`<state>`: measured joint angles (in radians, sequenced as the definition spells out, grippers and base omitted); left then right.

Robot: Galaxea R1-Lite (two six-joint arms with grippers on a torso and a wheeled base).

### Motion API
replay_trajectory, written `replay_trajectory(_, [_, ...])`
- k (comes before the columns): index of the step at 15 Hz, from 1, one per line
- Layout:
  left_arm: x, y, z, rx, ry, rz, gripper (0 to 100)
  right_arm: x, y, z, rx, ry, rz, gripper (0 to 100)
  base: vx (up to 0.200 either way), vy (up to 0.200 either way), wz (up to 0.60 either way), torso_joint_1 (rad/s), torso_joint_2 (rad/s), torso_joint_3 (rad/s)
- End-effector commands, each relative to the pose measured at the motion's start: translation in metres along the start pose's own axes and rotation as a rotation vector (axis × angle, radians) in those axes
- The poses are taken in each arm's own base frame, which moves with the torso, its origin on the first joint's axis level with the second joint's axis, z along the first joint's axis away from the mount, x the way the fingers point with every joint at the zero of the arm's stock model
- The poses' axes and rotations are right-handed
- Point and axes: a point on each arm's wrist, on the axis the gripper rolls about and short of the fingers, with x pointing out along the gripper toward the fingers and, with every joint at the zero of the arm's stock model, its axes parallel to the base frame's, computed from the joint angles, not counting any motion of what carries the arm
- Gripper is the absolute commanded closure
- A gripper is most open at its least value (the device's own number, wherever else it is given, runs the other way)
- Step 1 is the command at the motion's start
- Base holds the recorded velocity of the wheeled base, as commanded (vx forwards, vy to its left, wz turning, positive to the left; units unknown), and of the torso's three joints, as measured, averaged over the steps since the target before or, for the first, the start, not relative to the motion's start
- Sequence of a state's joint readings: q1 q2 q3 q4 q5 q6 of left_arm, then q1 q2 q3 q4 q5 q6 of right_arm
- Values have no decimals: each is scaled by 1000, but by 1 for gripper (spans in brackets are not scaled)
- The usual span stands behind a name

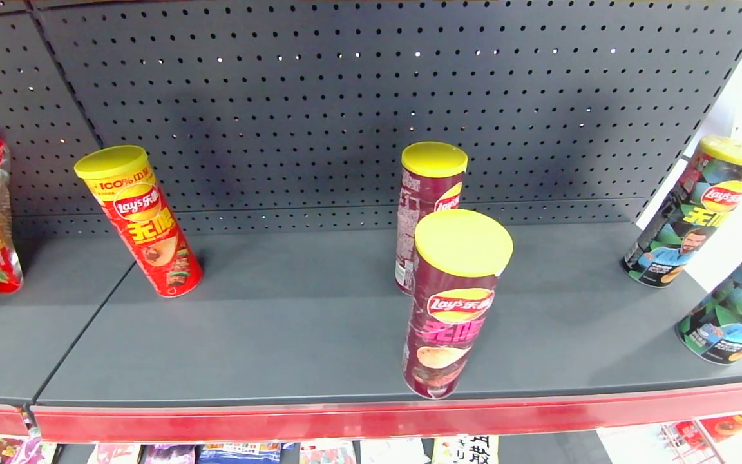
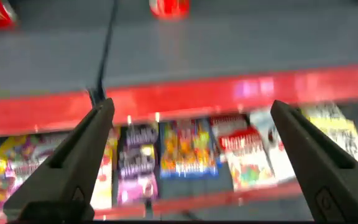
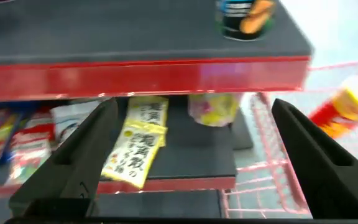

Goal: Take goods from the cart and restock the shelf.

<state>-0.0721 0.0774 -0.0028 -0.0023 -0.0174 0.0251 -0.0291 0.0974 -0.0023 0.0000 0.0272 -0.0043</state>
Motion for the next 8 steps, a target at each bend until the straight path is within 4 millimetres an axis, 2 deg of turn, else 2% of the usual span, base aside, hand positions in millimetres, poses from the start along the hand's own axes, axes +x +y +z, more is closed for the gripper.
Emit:
replay_trajectory(1, [0,0,-1,-18,22,25,0,0,-1,-1,-13,-2,112,0,0,0,0,0,0,0])
replay_trajectory(3, [-1,-1,-1,-53,-7,169,0,0,-2,-1,-11,1,63,0,0,0,0,0,0,0])
replay_trajectory(4, [-1,0,-1,-61,-14,181,0,0,-3,-1,-10,1,52,0,0,0,0,0,0,0])
replay_trajectory(6, [-6,-1,-2,-32,-71,87,0,0,-3,-1,-10,1,49,0,0,0,0,0,0,0])
replay_trajectory(8, [-6,-2,-2,-34,-72,73,0,0,-3,-1,-10,0,47,0,0,0,0,0,0,0])
